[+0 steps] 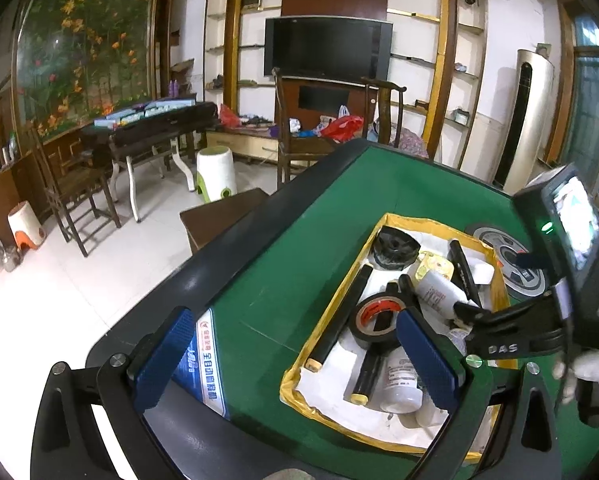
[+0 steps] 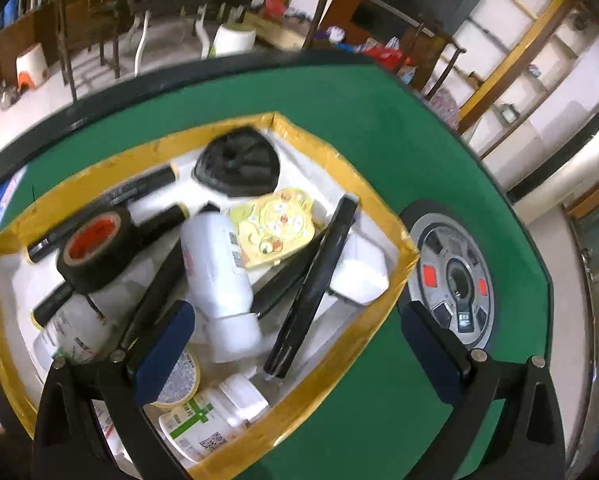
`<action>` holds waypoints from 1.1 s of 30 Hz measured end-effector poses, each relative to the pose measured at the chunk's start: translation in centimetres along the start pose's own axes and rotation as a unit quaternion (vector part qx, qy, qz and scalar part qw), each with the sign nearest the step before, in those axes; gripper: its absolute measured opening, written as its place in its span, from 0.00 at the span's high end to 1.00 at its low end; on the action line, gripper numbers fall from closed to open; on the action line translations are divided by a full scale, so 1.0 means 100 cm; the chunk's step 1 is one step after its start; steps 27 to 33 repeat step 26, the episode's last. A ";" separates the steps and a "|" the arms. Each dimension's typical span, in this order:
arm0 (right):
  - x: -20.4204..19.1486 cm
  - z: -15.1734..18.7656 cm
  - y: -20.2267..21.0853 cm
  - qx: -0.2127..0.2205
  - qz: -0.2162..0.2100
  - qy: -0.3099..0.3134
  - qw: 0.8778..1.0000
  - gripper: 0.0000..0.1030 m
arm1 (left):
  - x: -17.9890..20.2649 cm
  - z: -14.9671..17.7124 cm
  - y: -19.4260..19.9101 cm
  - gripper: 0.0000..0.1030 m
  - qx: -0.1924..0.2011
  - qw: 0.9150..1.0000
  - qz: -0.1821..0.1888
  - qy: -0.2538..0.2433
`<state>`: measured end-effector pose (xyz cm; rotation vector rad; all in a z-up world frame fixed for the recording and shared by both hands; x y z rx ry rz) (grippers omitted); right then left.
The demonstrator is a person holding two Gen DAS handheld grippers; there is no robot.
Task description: Organize rigid objects
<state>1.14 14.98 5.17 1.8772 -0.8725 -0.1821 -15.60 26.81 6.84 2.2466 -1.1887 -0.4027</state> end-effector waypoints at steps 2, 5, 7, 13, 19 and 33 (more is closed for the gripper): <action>0.009 0.004 0.021 0.042 -0.001 -0.026 0.999 0.00 | 0.005 0.000 0.002 0.01 0.003 1.000 0.001 -0.005; 0.021 0.029 0.074 0.161 0.033 -0.093 0.982 0.00 | 0.016 -0.001 0.007 0.01 0.015 1.000 0.005 -0.013; 0.027 0.056 0.096 0.218 0.064 -0.139 0.964 0.00 | 0.026 0.000 0.011 0.01 0.023 0.999 0.019 -0.018; 0.026 0.122 0.069 0.154 0.104 -0.205 0.961 0.00 | 0.062 0.006 0.021 0.01 0.015 0.998 0.039 -0.051; 0.018 0.144 0.067 0.137 0.105 -0.206 0.963 0.00 | 0.074 0.011 0.035 0.01 0.019 0.998 0.024 -0.054; 0.012 0.163 0.081 0.156 0.097 -0.201 0.962 0.00 | 0.081 0.015 0.042 0.01 0.018 0.998 -0.002 -0.064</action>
Point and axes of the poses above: each gripper's, at about its wrist camera, not at the fingertips, and y roughly against the way its jaws point, x to its right, z to its underside, the point moved 1 cm from there along -y, roughly the way its jaws point, and after that the axes turned 8 degrees about -z, right-handed, at the moved point
